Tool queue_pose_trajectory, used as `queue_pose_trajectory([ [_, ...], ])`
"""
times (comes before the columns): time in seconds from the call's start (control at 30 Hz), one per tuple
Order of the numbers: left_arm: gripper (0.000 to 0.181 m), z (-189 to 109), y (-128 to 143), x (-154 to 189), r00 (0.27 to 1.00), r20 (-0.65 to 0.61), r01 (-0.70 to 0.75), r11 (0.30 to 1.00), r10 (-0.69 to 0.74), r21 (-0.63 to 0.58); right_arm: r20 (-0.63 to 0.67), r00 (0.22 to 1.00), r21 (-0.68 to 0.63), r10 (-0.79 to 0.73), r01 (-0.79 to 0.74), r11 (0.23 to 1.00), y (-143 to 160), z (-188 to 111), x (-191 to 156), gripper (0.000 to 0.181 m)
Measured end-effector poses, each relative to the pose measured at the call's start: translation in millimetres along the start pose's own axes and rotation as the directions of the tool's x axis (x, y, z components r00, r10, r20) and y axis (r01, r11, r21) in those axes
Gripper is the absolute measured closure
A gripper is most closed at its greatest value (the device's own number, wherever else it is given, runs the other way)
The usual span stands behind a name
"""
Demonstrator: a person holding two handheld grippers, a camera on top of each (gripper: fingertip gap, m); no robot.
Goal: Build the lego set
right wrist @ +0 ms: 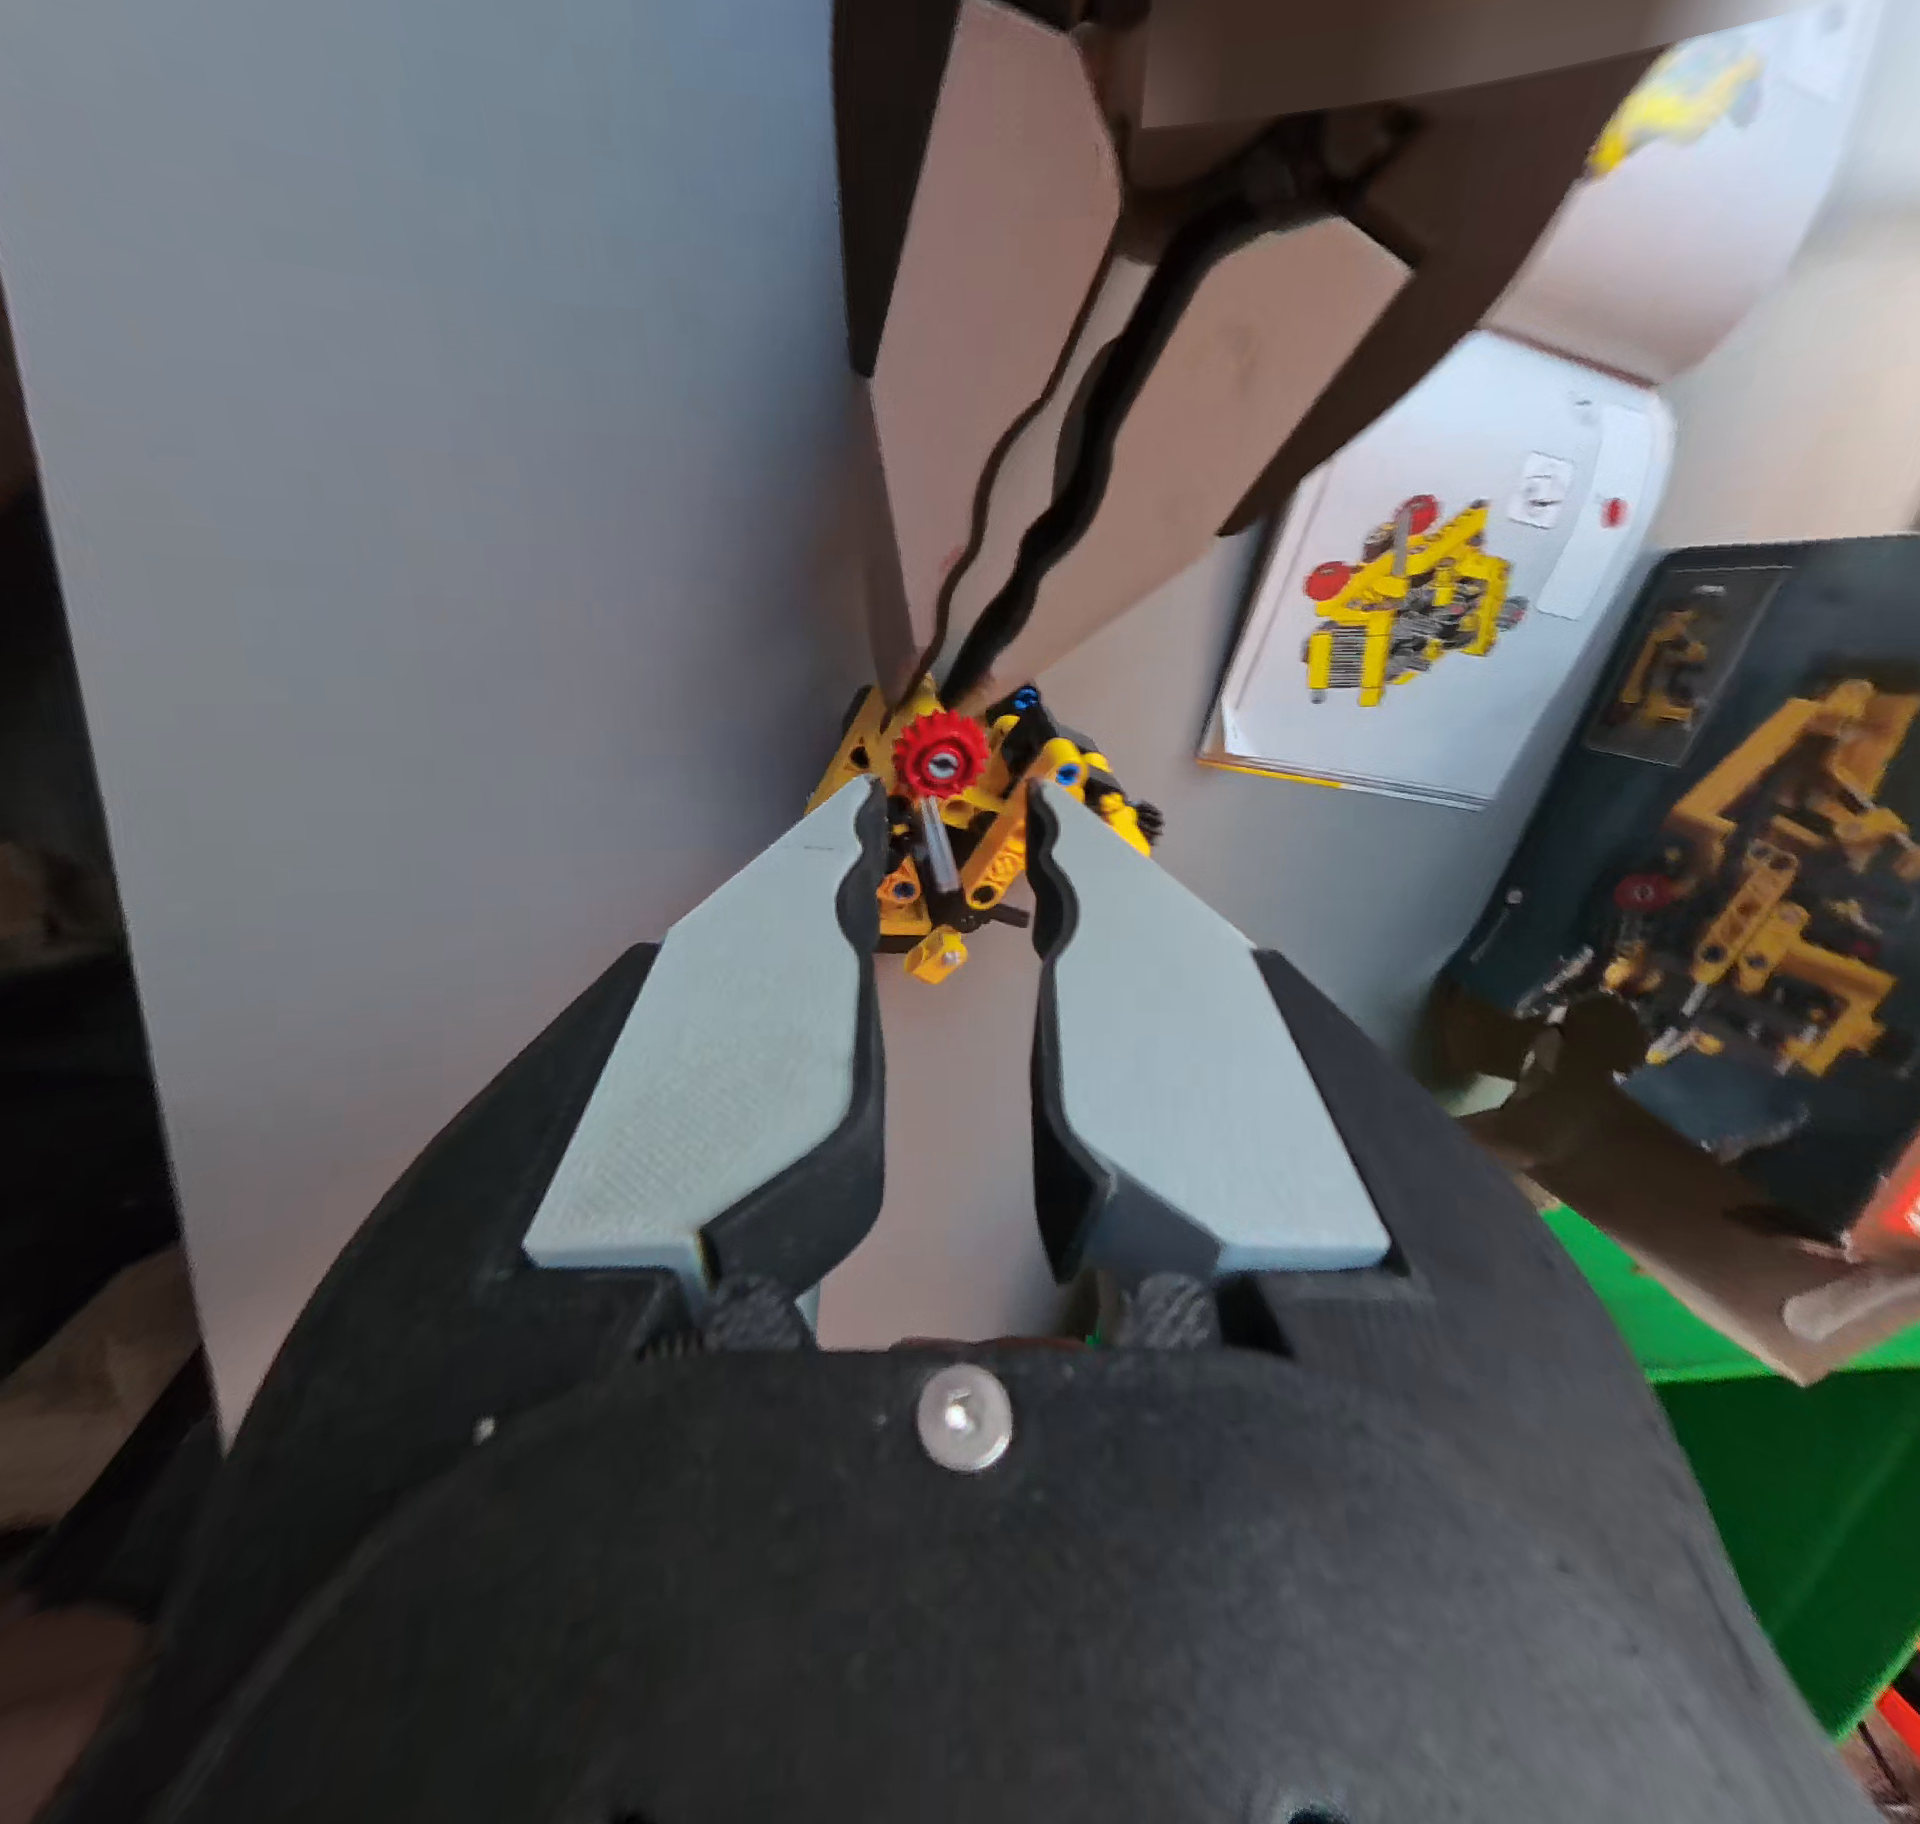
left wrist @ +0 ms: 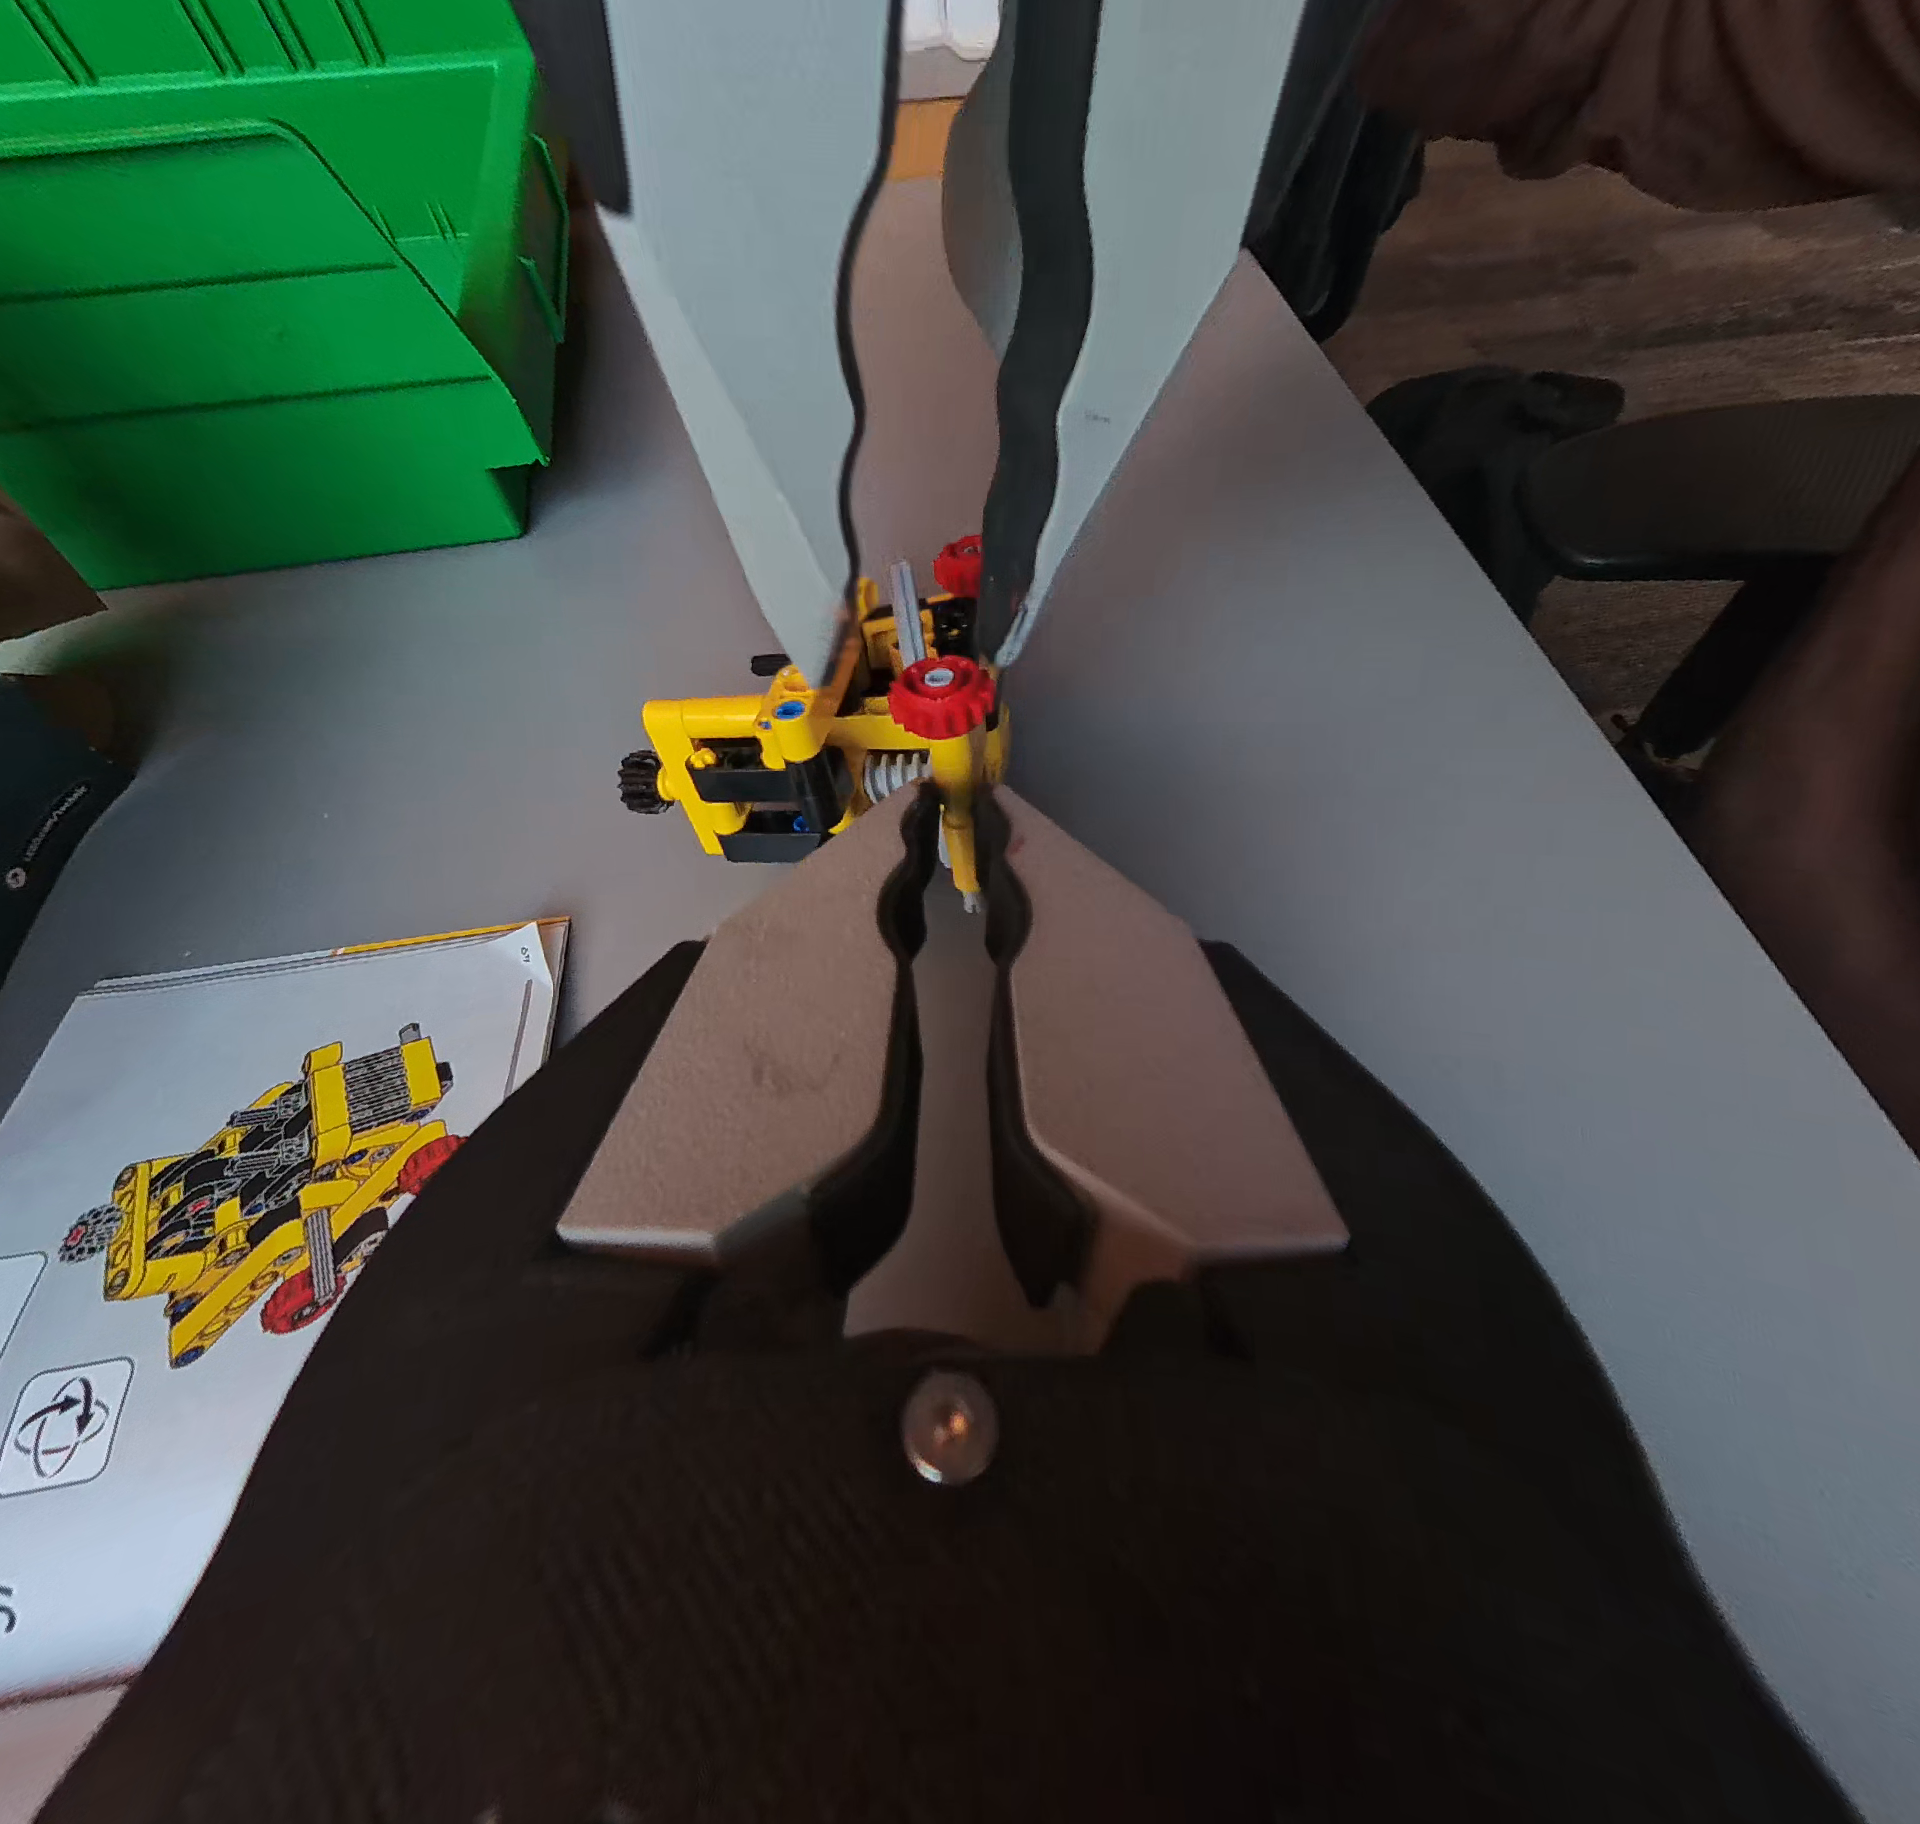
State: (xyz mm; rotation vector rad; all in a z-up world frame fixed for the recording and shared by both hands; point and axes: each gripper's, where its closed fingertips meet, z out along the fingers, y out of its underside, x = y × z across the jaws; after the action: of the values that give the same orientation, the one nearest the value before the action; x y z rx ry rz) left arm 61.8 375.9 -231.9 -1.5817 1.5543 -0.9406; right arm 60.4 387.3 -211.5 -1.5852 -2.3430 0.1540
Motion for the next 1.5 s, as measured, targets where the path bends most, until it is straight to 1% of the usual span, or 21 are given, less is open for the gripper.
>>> queue_pose_trajectory([
  [0.1,0.178,1.8,1.3,1.2,1.0,-0.002,-0.009,1.0,0.009,-0.013,-0.014,0.998,0.121,0.054,-0.052,0.991,-7.2,-9.7,0.9,0.154],
  [0.2,0.177,2.8,2.0,0.6,1.0,0.01,-0.016,1.0,0.016,-0.02,-0.033,0.986,0.263,0.163,-0.149,0.953,-8.0,-23.8,1.0,0.148],
  [0.27,0.177,3.0,2.2,0.8,0.999,0.02,-0.028,0.999,0.029,-0.023,-0.048,0.959,0.364,0.281,-0.245,0.899,1.5,-31.3,1.6,0.147],
  [0.33,0.177,4.0,3.0,1.1,0.998,0.032,-0.047,0.998,0.048,-0.031,-0.053,0.906,0.427,0.42,-0.359,0.83,23.9,-31.9,2.3,0.144],
  [0.43,0.177,5.7,4.7,2.7,0.994,0.052,-0.089,0.995,0.092,-0.048,0.01,0.805,0.52,0.593,-0.511,0.685,57.0,-27.8,-1.3,0.14],
  [0.53,0.177,6.2,6.1,4.2,0.977,0.098,-0.182,0.981,0.188,-0.066,0.184,0.7,0.607,0.69,-0.633,0.481,73.1,-25.2,-3.5,0.139],
  [0.6,0.177,5.1,10.2,0.8,0.93,0.167,-0.312,0.944,0.327,-0.107,0.352,0.65,0.636,0.673,-0.694,0.338,69.0,-27.8,-6.4,0.138],
  [0.67,0.177,3.1,14.5,-2.3,0.846,0.229,-0.458,0.876,0.482,-0.151,0.469,0.633,0.647,0.616,-0.721,0.248,58.1,-30.4,-10.2,0.139],
  [0.7,0.177,2.0,15.6,-1.9,0.798,0.245,-0.527,0.835,0.551,-0.159,0.483,0.631,0.644,0.607,-0.726,0.241,54.5,-27.1,-11.5,0.143],
  [0.73,0.177,0.9,17.0,-3.3,0.76,0.264,-0.569,0.804,0.595,-0.173,0.478,0.634,0.638,0.608,-0.726,0.257,51.4,-21.4,-13.1,0.143],
  [0.83,0.177,-1.3,18.4,-4.9,0.696,0.28,-0.629,0.75,0.661,-0.205,0.446,0.653,0.61,0.612,-0.722,0.326,39.9,-3.0,-19.2,0.14],
  [0.87,0.177,-1.3,19.9,-3.6,0.654,0.274,-0.672,0.708,0.705,-0.217,0.45,0.659,0.6,0.602,-0.723,0.343,34.3,1.1,-22.5,0.139],
  [0.93,0.177,-1.1,25.0,-1.8,0.516,0.264,-0.773,0.576,0.815,-0.266,0.447,0.669,0.582,0.593,-0.721,0.375,26.1,8.6,-27.9,0.141],
  [1.0,0.179,0.9,36.8,-3.6,0.394,0.227,-0.817,0.452,0.891,-0.358,0.417,0.684,0.564,0.599,-0.711,0.419,22.0,15.6,-33.3,0.143],
  [1.03,0.181,1.3,38.6,-4.6,0.345,0.234,-0.825,0.412,0.909,-0.386,0.397,0.692,0.554,0.603,-0.704,0.444,20.6,18.9,-36.7,0.146],
  [1.07,0.181,0.3,35.4,-3.3,0.313,0.256,-0.834,0.394,0.914,-0.387,0.373,0.7,0.544,0.609,-0.697,0.467,20.1,22.0,-39.9,0.148],
  [1.1,0.181,0.4,36.2,0.0,0.32,0.249,-0.836,0.396,0.914,-0.38,0.344,0.706,0.539,0.619,-0.688,0.485,20.3,24.6,-41.8,0.148],
  [1.17,0.176,-2.0,36.3,2.4,0.356,0.253,-0.823,0.43,0.899,-0.37,0.297,0.711,0.541,0.637,-0.675,0.502,20.8,27.2,-44.2,0.146],
  [1.27,0.167,-12.4,37.3,0.8,0.351,0.282,-0.816,0.44,0.893,-0.375,0.272,0.714,0.545,0.645,-0.667,0.508,22.2,25.4,-49.3,0.144],
  [1.4,0.166,-29.4,46.5,1.0,0.411,0.307,-0.777,0.506,0.859,-0.376,0.245,0.706,0.565,0.664,-0.661,0.494,29.1,20.9,-51.5,0.145],
  [1.5,0.168,-37.1,51.6,3.4,0.418,0.321,-0.756,0.521,0.85,-0.396,0.221,0.689,0.553,0.69,-0.671,0.494,32.8,25.6,-50.9,0.146],
])
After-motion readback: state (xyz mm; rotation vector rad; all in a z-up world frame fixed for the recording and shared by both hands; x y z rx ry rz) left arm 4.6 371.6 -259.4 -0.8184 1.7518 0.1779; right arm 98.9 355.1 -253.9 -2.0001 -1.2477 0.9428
